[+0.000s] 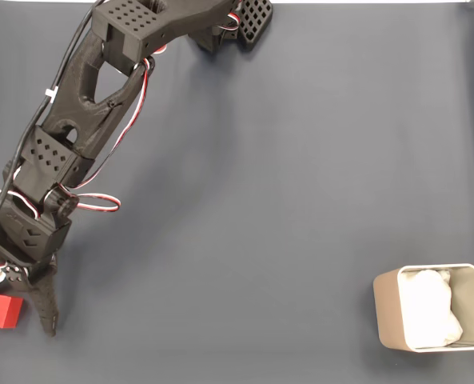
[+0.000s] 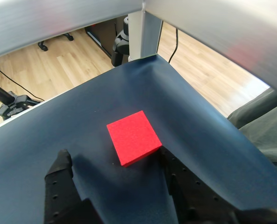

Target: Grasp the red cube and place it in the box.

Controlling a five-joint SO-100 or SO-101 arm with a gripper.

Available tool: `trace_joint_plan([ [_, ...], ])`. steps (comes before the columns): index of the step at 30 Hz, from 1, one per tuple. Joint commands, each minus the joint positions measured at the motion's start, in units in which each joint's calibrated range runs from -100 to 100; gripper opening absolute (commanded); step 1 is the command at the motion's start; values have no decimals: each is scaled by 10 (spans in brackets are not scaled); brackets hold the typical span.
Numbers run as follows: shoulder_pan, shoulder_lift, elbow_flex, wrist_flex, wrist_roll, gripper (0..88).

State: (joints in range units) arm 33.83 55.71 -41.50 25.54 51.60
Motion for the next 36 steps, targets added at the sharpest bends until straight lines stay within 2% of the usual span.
trace_joint_plan([
  [1,-8,-57,-6,-5,-6,413],
  [36,-28,-98,14,-4,-3,419],
])
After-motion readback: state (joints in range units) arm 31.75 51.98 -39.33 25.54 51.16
